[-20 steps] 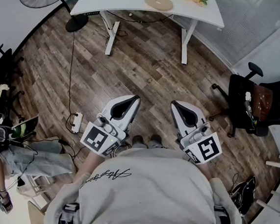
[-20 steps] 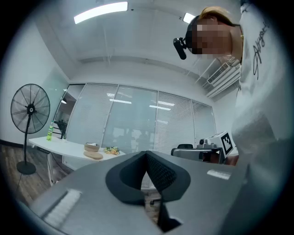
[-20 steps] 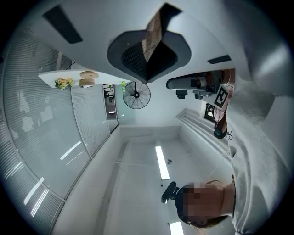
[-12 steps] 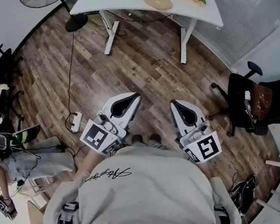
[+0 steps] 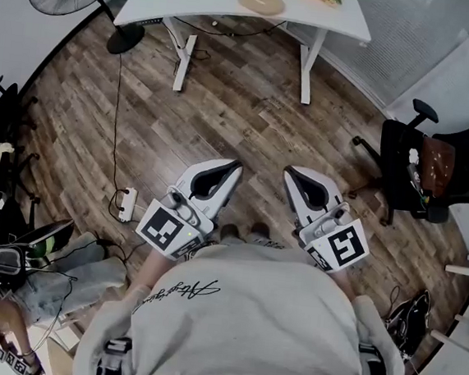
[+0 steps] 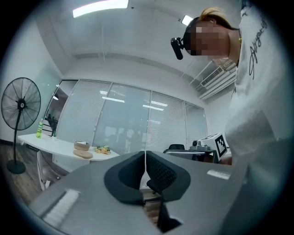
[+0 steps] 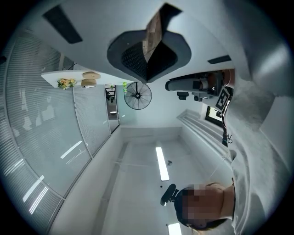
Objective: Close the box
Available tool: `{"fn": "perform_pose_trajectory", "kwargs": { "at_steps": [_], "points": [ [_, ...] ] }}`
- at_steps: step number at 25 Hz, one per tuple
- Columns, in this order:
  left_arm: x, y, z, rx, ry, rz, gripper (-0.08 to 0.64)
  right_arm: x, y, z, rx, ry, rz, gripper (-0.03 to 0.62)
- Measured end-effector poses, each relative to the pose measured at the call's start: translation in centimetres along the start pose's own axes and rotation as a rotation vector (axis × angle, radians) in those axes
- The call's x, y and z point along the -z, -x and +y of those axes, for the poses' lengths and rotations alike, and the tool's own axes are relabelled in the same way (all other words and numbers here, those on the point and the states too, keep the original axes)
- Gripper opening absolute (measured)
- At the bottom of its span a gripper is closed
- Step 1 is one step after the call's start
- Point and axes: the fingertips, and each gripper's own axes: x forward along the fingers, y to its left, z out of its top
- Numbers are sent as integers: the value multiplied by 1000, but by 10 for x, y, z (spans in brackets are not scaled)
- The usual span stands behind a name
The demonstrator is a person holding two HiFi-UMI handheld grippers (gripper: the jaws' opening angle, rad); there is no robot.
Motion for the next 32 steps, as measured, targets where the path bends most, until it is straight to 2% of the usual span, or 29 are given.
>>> {"fn": "perform_pose_trajectory", "kwargs": {
  "at_steps": [3, 4, 5, 6, 12, 15, 20, 32],
  "points": [
    [0, 0, -1, 9, 22, -4, 24, -5, 1, 0, 0, -28, -37, 5],
    [0, 1, 0, 9, 27, -6, 44, -5, 0, 0, -5, -34, -39, 47],
    [-1, 1, 0, 9, 30, -9, 71, -5, -1, -1, -7, -39, -38, 131],
    [-1, 1, -1, 11, 31, -10, 101, -5, -1, -2, -2, -41, -36, 189],
    [-3, -5, 3, -3, 11, -12, 312, -8, -2, -12, 44, -61, -60, 363],
    [-4, -4, 7, -19, 30, -23, 378, -9, -1, -16, 61, -74, -65, 440],
    [-6, 0, 17, -45, 24, -26, 418, -8, -4, -18, 61, -60, -52, 474],
    [-4, 21, 34, -71, 33, -31, 420, -1, -26, 4, 39, -52, -29, 477]
  ]
}}
